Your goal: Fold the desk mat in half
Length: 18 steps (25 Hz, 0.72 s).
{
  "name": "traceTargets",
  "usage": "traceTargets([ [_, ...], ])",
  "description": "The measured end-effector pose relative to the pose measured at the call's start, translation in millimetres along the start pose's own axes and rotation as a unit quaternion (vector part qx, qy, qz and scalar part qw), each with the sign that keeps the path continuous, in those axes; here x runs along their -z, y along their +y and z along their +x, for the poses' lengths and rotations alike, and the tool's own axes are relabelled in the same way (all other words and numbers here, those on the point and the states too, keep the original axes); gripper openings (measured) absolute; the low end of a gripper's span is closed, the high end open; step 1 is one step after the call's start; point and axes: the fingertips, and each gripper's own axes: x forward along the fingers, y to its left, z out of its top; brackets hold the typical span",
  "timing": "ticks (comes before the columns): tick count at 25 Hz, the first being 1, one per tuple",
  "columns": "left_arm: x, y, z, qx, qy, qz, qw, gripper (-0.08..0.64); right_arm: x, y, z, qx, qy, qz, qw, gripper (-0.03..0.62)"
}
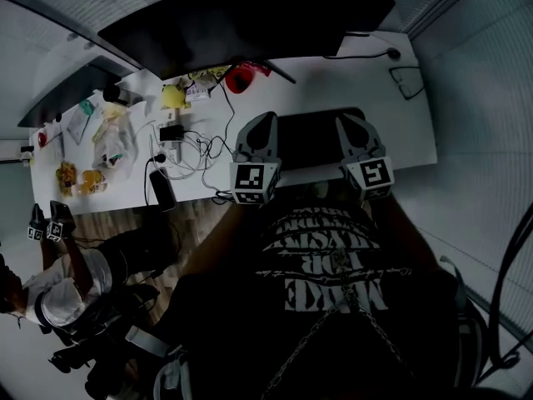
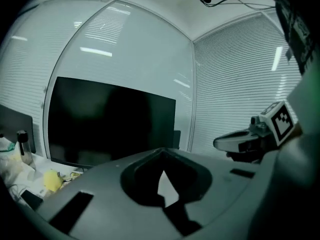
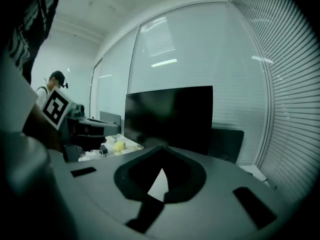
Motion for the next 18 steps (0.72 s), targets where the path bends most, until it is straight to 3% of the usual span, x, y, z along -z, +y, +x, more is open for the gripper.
traceTargets([
  [4,4,-15,1,0.021,-0.002,0.027,0.9994,0.006,-19,4,-7,0.007,-0.027,-0.005,1.0,0.0],
  [9,-10,-6,-1,0.011,-0.007,0.001,0.9999,0.006,-17,-1,-9,0.023,-0.023,0.001,0.999,0.0],
  [13,-14,4,-5,0.006,0.013,0.0,0.9999,0.006,-20,0,-8,0.026,-0.022,0.002,0.999,0.0],
  [18,-20,10,-6,0.01,-0.009,0.009,0.9999,0.006,-26,0,-6,0.026,-0.025,-0.007,0.999,0.0],
])
